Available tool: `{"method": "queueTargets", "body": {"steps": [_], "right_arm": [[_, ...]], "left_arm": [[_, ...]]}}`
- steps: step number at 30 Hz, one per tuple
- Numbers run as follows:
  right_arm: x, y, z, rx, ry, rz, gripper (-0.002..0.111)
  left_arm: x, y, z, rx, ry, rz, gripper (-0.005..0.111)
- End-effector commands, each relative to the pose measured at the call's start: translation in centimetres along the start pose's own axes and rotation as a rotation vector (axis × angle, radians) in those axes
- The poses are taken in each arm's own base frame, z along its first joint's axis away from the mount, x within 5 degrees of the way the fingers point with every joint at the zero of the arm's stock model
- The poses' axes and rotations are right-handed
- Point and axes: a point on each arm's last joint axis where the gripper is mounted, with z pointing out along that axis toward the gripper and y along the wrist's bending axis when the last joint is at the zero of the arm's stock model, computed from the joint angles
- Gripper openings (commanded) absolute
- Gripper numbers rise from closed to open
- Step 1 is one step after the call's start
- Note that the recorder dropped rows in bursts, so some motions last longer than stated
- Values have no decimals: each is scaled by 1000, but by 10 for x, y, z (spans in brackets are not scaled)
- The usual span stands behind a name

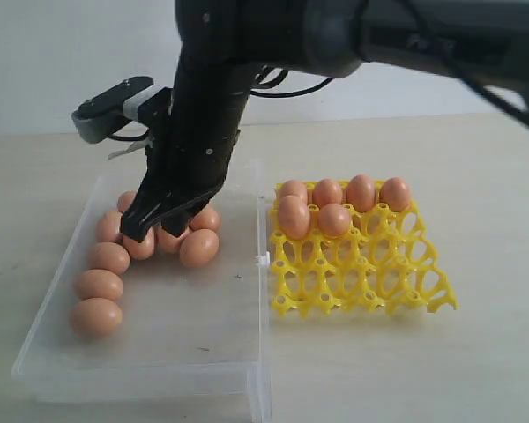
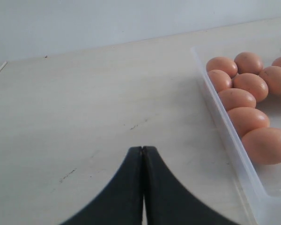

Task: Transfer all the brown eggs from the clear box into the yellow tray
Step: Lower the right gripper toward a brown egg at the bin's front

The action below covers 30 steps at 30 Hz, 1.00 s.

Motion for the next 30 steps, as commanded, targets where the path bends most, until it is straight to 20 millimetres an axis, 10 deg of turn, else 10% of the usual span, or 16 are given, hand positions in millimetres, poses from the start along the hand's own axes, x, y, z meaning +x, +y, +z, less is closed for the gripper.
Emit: {"method": "queueTargets", "body": {"steps": [1, 14, 22, 30], "right_arm": [[-24, 4, 21, 61, 14, -102, 2], [-49, 32, 60, 42, -25, -170, 4], [-52, 41, 71, 35, -42, -142, 56], [-58, 60, 77, 29, -72, -223, 55]], "left_arm": [[-2, 0, -1, 6, -16, -7, 0], [-2, 0, -1, 6, -16, -7, 0], [-2, 0, -1, 6, -16, -7, 0], [-2, 0, -1, 6, -16, -7, 0]]}}
